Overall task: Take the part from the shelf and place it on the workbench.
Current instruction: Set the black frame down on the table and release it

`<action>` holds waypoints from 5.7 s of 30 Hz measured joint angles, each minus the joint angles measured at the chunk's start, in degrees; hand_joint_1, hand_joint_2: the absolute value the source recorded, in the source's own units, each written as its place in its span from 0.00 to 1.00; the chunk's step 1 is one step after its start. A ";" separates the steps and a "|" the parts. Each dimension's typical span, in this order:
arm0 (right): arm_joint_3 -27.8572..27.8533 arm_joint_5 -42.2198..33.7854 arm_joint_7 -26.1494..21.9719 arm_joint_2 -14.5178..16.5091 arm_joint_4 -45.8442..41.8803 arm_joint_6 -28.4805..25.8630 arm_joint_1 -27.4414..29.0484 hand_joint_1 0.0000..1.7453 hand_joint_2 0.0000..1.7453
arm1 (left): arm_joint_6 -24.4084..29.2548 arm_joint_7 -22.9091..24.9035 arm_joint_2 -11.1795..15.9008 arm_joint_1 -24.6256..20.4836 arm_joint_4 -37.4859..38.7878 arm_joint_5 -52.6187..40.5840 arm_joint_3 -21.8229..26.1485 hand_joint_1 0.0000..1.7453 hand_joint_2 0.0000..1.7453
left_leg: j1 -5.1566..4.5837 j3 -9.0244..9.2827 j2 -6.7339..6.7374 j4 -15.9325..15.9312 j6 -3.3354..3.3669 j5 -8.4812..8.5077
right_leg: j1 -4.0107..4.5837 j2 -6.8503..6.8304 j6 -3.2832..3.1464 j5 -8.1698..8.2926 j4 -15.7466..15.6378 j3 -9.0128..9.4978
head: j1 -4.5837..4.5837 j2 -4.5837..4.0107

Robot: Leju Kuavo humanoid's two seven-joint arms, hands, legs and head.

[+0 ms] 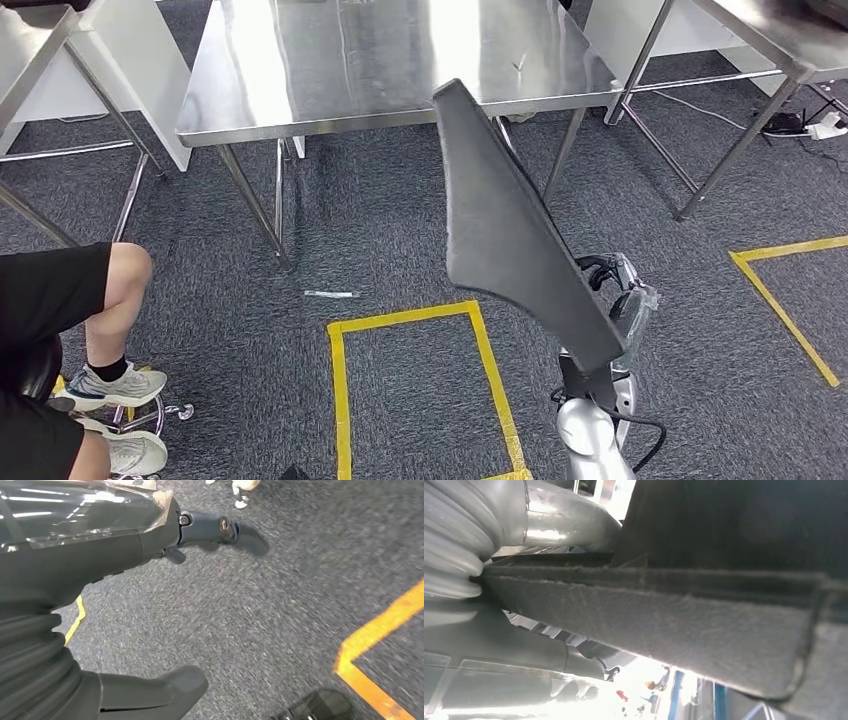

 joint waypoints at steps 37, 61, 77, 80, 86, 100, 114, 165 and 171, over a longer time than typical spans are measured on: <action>-0.01 0.42 -0.44 0.16 -0.09 -0.04 0.87 1.00 1.00 | -0.20 -0.05 0.41 0.29 0.21 0.02 -0.21 0.00 1.00 | 0.33 1.45 -0.13 -1.01 2.14 -0.34 | -0.18 0.13 0.99 -4.55 13.41 -7.79 | 0.17 0.01; 0.26 -0.31 -0.52 0.00 -0.09 0.71 0.89 1.00 1.00 | -0.21 -0.23 0.71 0.76 0.44 0.09 -0.16 0.00 1.00 | 0.03 -0.07 -0.08 0.18 0.11 0.14 | 0.02 0.31 0.14 0.11 0.00 0.12 | 0.08 0.01; 0.44 -0.76 -0.72 -0.18 0.15 0.73 0.39 1.00 1.00 | -0.25 -0.36 0.74 0.65 0.51 0.13 -0.14 0.00 1.00 | -0.06 4.12 -0.60 -1.07 0.53 -3.29 | 0.20 0.05 0.82 3.57 0.40 -3.70 | 0.12 0.01; 0.49 -0.82 -0.79 -0.15 0.19 0.73 0.22 1.00 1.00 | -0.09 -0.34 0.79 0.56 0.55 0.16 -0.15 0.00 1.00 | 0.17 3.20 -0.35 1.51 -0.39 -4.97 | -0.37 0.13 -0.42 3.14 0.19 -2.99 | 0.05 0.00; 0.57 -0.96 -1.03 -0.13 0.63 0.78 0.23 1.00 1.00 | 0.22 -0.10 0.88 0.87 0.91 0.20 -0.11 0.00 1.00 | 0.48 -5.86 -0.12 13.22 -0.80 -5.94 | -0.22 0.26 -1.54 1.47 0.16 -1.07 | -0.05 0.01; 0.48 -0.90 -1.05 -0.24 0.27 0.51 1.32 1.00 1.00 | -0.16 0.21 0.79 0.71 1.08 -0.03 -0.57 0.00 1.00 | 0.21 2.50 -0.25 -1.25 2.59 -0.71 | -0.14 0.27 1.22 -4.64 17.16 -10.38 | 0.09 -0.01; -0.07 -0.80 -0.97 -0.32 -1.33 -0.15 3.10 1.00 1.00 | -0.23 0.39 1.17 0.36 1.64 -0.07 -1.83 0.00 1.00 | 0.61 -3.22 -0.08 14.53 -0.95 -10.31 | -0.58 0.22 -1.45 2.15 0.33 -1.74 | -0.13 0.01; 1.03 -1.61 -0.80 -0.69 0.39 -1.29 1.48 1.00 1.00 | 0.49 1.19 2.02 -0.19 2.44 0.33 -2.79 0.00 1.00 | -0.21 3.98 -0.78 -0.99 2.20 -1.55 | -0.45 0.03 2.95 2.33 3.38 -5.81 | 0.12 0.00; 1.27 -1.51 -0.90 -0.51 1.07 -1.18 0.98 1.00 1.00 | 1.76 2.28 2.04 -0.39 2.44 0.26 -2.80 0.00 1.00 | -0.31 3.57 -0.53 1.12 0.35 -3.30 | -0.59 -0.11 -0.20 4.63 0.05 -3.82 | -0.03 0.01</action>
